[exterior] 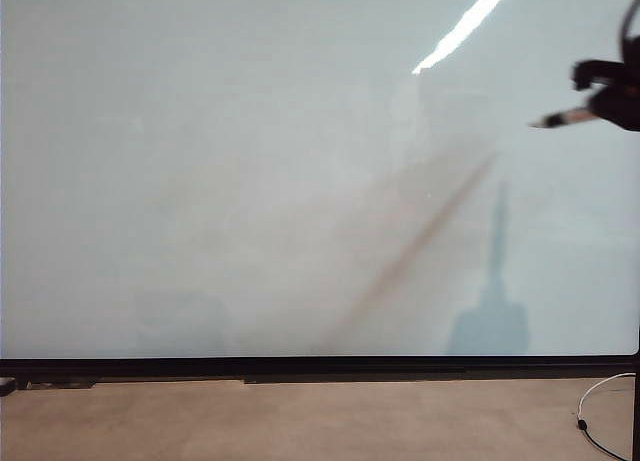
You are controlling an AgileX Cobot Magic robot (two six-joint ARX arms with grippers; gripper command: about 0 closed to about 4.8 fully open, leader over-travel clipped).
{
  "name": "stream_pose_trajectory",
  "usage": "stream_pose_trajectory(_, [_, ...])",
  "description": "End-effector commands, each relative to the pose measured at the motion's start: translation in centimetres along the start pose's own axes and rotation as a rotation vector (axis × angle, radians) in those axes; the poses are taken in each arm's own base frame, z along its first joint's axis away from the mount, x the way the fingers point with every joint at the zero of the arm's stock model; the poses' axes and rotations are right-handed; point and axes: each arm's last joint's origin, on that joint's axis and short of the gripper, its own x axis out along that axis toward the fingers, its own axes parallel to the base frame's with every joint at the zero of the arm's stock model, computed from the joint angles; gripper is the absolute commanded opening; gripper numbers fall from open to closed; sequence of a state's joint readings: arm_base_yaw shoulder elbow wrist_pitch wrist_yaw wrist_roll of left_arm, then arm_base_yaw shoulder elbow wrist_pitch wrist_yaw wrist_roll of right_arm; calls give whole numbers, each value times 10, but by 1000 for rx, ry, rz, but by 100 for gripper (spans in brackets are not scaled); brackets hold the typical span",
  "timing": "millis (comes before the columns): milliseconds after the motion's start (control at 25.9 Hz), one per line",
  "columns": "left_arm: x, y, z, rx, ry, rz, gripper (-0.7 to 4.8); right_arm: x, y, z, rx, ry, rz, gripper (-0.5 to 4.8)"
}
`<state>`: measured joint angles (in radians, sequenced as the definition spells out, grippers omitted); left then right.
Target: Pick up the pen on the shelf to the right of the whiteboard and draw a check mark.
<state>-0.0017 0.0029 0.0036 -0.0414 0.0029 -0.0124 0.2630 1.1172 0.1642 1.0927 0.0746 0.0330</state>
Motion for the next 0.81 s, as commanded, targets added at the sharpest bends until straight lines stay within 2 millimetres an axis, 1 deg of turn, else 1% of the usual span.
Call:
stream_pose_trajectory(39, [0,0,2,5,-15,-1,-4,9,10,1,3,18,124,-5])
stream_pose_trajectory(309, [0,0,2,5,-15,-1,-4,21,35,-4,-44,54,283,-5])
stream_pose_trajectory(386, [0,0,2,5,-15,-1,-4,29,49,-6,-82,62,363,-5])
stream_pose_trajectory(425, [0,0,2,5,-15,-1,-4,32,53,-6,-91,63,381,-5])
stream_pose_trajectory(502, [0,0,2,5,-15,-1,-4,38,60,-8,-95,69,405,-5])
stream_pose_trajectory(541, [0,0,2,5,-15,-1,-5,43,66,-9,-101,74,424,-5])
stream_pose_trajectory(657, [0,0,2,4,-15,-1,-4,51,76,-10,-119,72,448,-5])
stream_pose_trajectory(811, [0,0,2,5,-16,-1,-4,62,84,-11,-128,72,461,-5])
